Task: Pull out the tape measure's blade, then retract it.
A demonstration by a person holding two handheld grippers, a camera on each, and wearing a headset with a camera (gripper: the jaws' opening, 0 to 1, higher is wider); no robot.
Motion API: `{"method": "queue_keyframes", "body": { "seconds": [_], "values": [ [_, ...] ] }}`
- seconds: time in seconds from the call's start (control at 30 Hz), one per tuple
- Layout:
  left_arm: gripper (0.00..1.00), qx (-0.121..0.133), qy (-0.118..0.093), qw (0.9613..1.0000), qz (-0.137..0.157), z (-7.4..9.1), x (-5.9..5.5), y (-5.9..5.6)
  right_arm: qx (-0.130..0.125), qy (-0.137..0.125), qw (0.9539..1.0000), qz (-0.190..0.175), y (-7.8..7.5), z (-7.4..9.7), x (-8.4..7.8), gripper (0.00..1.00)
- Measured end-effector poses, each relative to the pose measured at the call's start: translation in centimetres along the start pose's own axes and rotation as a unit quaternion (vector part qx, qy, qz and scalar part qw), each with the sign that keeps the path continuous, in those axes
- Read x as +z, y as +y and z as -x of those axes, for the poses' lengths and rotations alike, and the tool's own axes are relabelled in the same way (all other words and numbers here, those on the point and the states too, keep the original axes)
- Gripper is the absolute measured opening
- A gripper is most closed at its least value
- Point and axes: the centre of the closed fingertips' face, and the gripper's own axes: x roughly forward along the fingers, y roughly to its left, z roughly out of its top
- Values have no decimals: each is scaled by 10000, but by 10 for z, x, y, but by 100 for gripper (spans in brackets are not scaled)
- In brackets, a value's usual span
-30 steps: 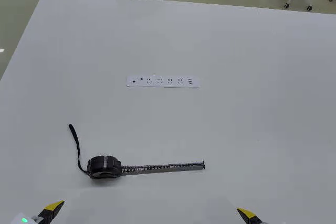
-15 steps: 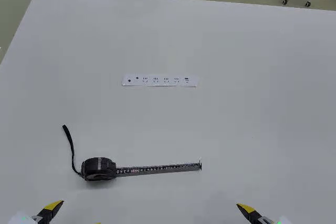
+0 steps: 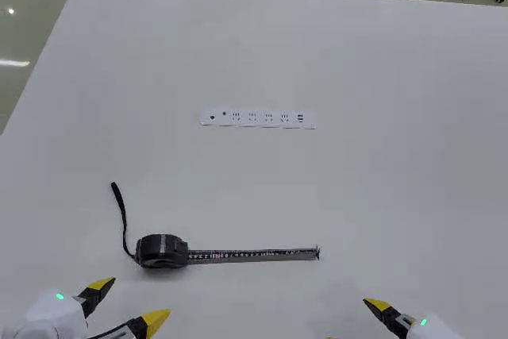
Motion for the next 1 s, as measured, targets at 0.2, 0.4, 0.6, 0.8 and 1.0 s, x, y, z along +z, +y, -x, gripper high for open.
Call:
{"method": "queue_keyframes", "body": {
  "seconds": [0.2,0.4,0.6,0.8,1.0],
  "values": [
    [68,198,-4,9997,121,-3,6,12,158,44,9998,59,-9,-12,7,60],
    [68,274,-39,9990,355,-10,14,20,291,142,9993,183,-18,-26,12,59],
    [68,339,-43,9987,389,-12,18,24,354,171,9990,219,-20,-31,16,56],
    [68,400,49,9975,575,-29,35,36,635,399,9955,570,-34,-59,29,54],
    [68,391,42,9974,610,-31,37,36,701,445,9945,639,-36,-66,32,52]
  ]
}}
